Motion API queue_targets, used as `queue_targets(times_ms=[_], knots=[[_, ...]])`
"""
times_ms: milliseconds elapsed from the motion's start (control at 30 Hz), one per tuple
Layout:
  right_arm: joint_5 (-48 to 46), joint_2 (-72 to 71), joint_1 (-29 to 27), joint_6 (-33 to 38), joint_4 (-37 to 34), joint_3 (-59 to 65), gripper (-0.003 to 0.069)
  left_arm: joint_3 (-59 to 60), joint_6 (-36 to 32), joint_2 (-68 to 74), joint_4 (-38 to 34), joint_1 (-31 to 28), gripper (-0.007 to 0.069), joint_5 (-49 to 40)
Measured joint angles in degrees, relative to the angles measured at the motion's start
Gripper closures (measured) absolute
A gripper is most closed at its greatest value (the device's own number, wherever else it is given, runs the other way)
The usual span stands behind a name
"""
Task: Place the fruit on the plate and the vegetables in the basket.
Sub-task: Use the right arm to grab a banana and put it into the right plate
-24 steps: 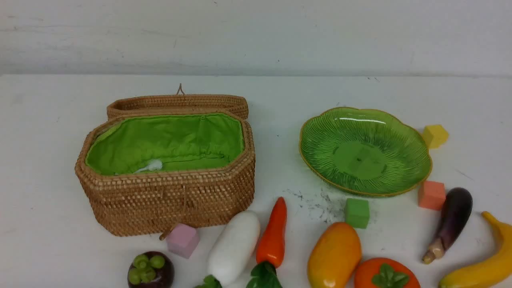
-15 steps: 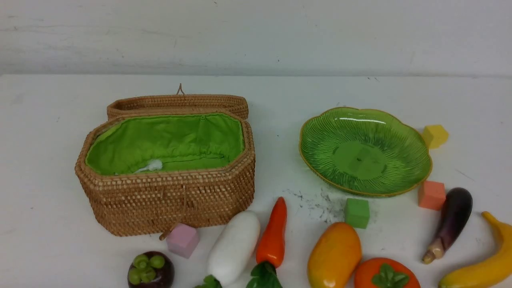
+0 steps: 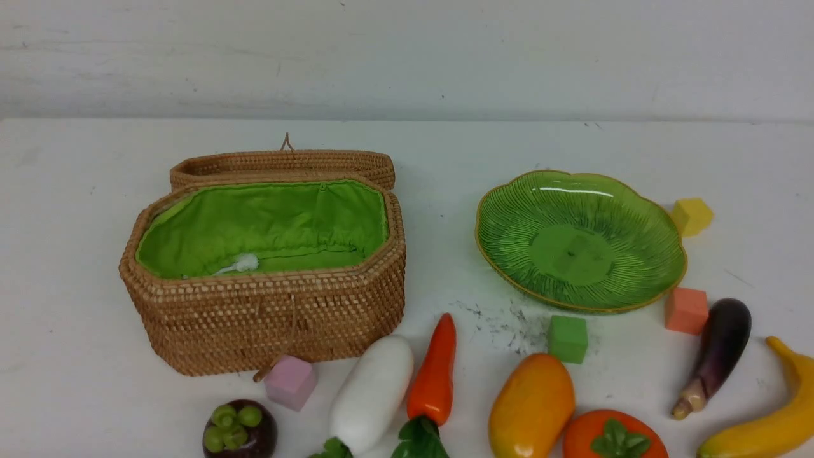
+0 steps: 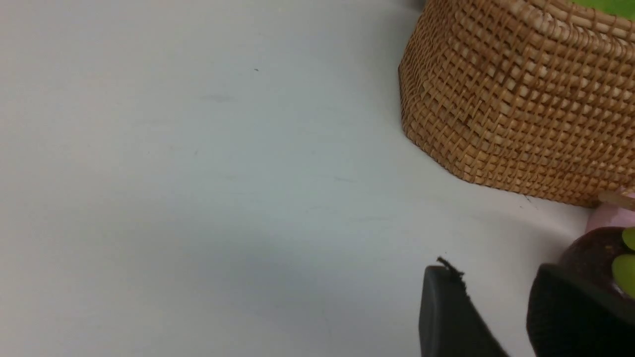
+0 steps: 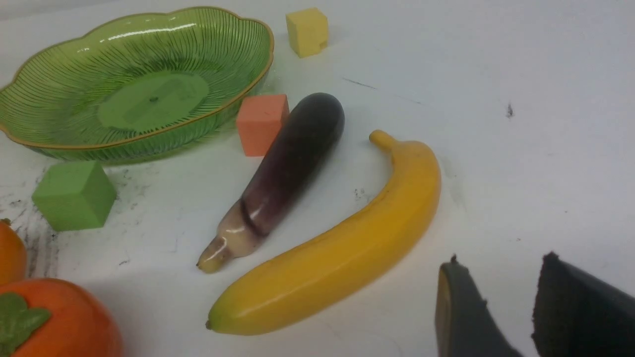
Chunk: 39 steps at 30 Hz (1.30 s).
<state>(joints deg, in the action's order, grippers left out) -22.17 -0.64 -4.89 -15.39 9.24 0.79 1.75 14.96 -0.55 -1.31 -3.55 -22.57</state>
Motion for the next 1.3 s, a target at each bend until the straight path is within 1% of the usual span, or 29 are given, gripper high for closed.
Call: queue_targets(times_ms=[1167,1233,1300], knots=[[0.2,0.0,0.0,0.0,0.0,0.0,0.0417,0.0,0.0,0.0,0.0,0.0,0.0386,0.0],[0.9,0.0,0.0,0.0,0.0,0.1,0.0417,0.0,0.0,0.0,0.0,0.0,0.0386,0.0],[4.2,0.0,0.0,0.0,0.0,0.6,0.0417,0.0,0.0,0.0,0.0,0.0,0.0386,0.0]])
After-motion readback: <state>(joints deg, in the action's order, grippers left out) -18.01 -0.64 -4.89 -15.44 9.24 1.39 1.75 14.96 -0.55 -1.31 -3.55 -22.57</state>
